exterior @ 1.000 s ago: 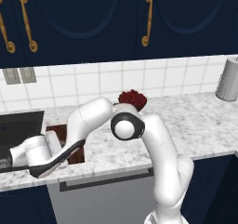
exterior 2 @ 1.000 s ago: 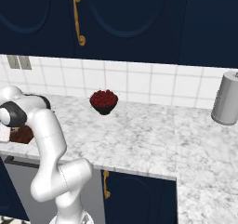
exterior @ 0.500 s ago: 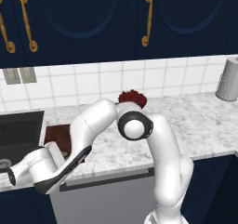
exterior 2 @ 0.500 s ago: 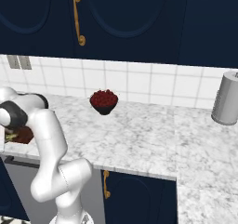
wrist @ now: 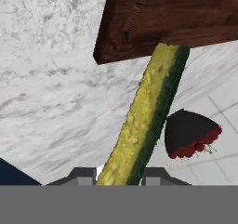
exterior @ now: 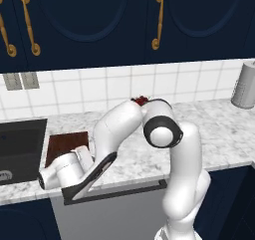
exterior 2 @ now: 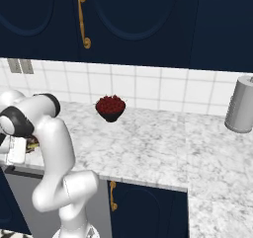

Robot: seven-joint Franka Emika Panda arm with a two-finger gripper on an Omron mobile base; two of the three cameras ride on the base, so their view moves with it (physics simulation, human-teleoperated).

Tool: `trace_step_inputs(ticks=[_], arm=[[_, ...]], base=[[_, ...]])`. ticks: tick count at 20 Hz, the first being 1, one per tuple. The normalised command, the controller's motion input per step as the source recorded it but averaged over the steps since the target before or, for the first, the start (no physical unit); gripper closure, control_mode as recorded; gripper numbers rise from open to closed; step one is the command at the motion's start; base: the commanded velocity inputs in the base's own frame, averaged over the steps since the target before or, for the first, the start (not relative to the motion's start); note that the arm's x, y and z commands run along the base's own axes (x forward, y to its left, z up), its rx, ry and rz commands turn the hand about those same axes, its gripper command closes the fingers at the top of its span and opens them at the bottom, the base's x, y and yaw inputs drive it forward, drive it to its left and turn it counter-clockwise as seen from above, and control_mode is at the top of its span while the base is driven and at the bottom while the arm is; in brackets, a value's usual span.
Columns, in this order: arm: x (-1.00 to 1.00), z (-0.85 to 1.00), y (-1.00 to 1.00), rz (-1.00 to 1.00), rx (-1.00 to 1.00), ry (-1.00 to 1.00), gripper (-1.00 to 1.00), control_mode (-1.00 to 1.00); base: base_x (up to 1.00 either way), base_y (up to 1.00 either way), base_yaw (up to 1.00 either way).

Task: Pick up the sponge from the counter and clean the cutting board by briefly scrubbing or pressing down on the cutting board. Once finished, release the sponge.

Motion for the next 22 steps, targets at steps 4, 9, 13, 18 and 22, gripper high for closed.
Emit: trace_step_inputs(ticks=[4, 9, 13, 18, 22], arm=[[0.00, 0.00, -1.00, -0.05, 0.07, -0.10, 1.00, -1.00], [0.10, 0.00, -1.00, -0.03, 0.08, -0.09, 1.00, -1.00], [0.57, 0.00, -1.00, -0.05, 0.13, -0.09, 1.00, -1.00], [0.98, 0.00, -0.98, -0.01, 0.07, -0.08, -1.00, -1.00], [0.18, -0.16, -0.47, 0.00, 0.14, -0.12, -1.00, -1.00]], base=[[0.00, 0.00, 0.00], [0.00, 0.00, 0.00], [0.00, 0.00, 0.00], [0.00, 0.00, 0.00], [0.00, 0.00, 0.00]])
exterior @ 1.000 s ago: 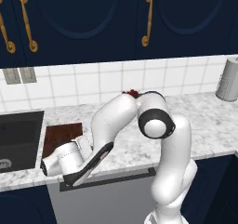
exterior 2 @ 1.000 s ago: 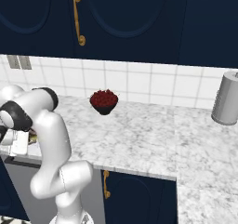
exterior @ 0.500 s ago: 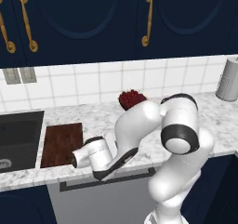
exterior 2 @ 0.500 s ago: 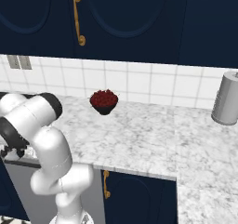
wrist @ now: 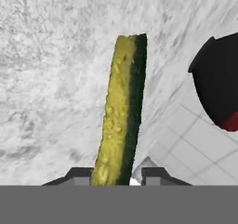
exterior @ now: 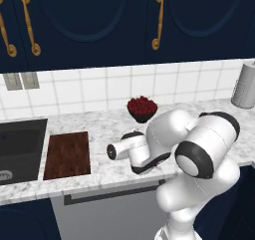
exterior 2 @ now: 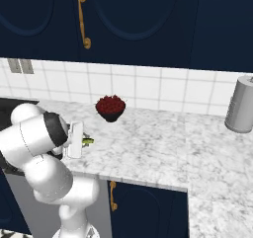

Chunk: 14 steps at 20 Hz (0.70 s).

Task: Pick up the sponge from the counter and clean the cutting board by briefly scrubbing or pressing down on the cutting board. Once finished, release the sponge.

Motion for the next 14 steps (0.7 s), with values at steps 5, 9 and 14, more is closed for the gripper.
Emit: trace_step_inputs(ticks=[5, 9, 14], arm=[[-0.04, -0.20, -0.35, 0.01, 0.26, -0.09, -1.00, -1.00], [-0.08, 0.20, -0.06, 0.10, 0.26, 0.00, -1.00, -1.00], [-0.46, 0.73, -0.18, 0.11, 0.27, 0.00, -1.00, -1.00]], base=[[0.00, 0.00, 0.00], [0.00, 0.00, 0.00], [0.00, 0.00, 0.00]])
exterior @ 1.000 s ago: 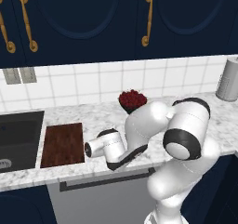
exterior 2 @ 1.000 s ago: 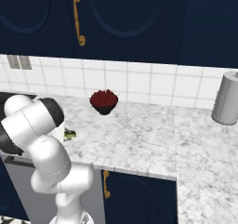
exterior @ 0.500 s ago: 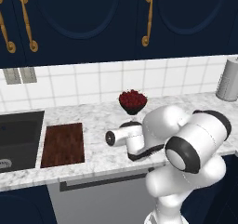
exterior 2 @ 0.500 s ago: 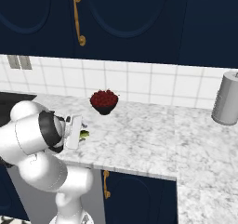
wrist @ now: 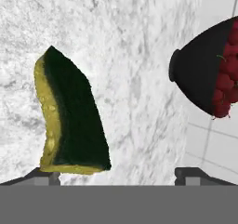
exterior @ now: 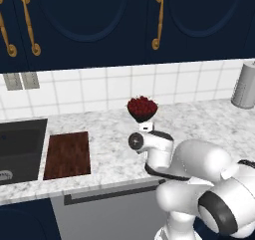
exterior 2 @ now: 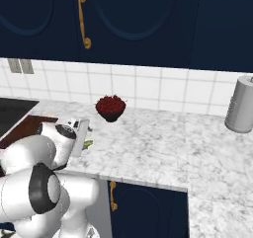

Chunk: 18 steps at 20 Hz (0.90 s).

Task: Pick up the sponge from the counter and clean the cutting board by briefly scrubbing or pressing down on the cutting board. Once finished, release the sponge.

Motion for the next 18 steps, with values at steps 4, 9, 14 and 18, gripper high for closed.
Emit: trace_step_inputs(ticks=[4, 9, 14, 18], arm=[[-0.75, 0.93, -0.33, 0.04, 0.33, 0.04, -1.00, -1.00], [-0.78, 0.86, -0.32, 0.05, 0.41, 0.10, -1.00, -1.00], [-0.55, 0.83, -0.08, -0.05, 0.55, 0.19, -1.00, -1.00], [-0.36, 0.57, 0.09, -0.28, 0.53, 0.17, -1.00, -1.00]], base=[[0.00, 0.00, 0.00], [0.00, 0.00, 0.00], [0.00, 0.00, 0.00], [0.00, 0.00, 0.00]])
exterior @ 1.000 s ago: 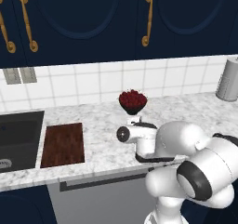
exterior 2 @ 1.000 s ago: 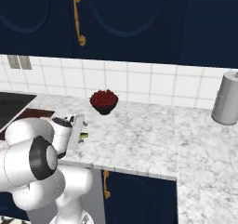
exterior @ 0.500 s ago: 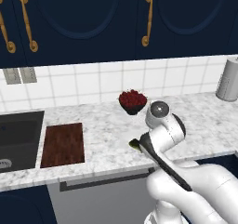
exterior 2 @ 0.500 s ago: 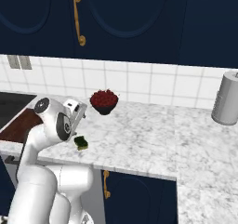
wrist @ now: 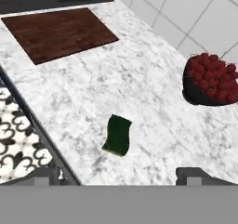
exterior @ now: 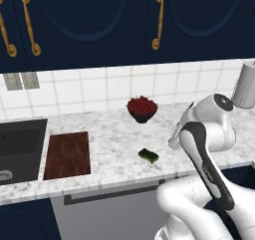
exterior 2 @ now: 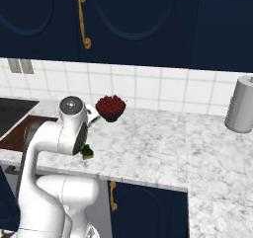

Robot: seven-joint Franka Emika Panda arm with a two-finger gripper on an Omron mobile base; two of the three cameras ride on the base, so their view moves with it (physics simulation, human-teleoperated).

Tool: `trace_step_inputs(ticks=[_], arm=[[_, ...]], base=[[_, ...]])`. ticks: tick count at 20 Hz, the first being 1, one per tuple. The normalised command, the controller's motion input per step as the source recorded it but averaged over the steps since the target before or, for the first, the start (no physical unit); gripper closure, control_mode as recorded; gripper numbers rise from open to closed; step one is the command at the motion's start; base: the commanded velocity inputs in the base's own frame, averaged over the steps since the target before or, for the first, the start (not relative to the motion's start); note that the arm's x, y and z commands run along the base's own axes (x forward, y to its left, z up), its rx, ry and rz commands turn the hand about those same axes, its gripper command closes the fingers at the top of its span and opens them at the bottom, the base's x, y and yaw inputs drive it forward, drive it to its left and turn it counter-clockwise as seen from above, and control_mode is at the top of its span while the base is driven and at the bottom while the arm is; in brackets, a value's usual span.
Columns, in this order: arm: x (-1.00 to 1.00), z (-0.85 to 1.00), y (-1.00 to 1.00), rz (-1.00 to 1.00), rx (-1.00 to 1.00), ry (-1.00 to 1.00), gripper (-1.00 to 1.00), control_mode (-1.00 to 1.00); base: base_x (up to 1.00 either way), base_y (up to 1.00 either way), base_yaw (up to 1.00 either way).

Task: Pick up the sponge from the counter and clean the cutting board by briefly scrubbing or pressing down on the cutting board. Once finished, release the sponge.

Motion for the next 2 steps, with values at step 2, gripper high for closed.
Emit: trace_step_inputs(ticks=[2], arm=[[-0.42, 0.64, 0.12, -0.39, 0.42, 0.19, -1.00, -1.00]], base=[[0.00, 0.00, 0.00]])
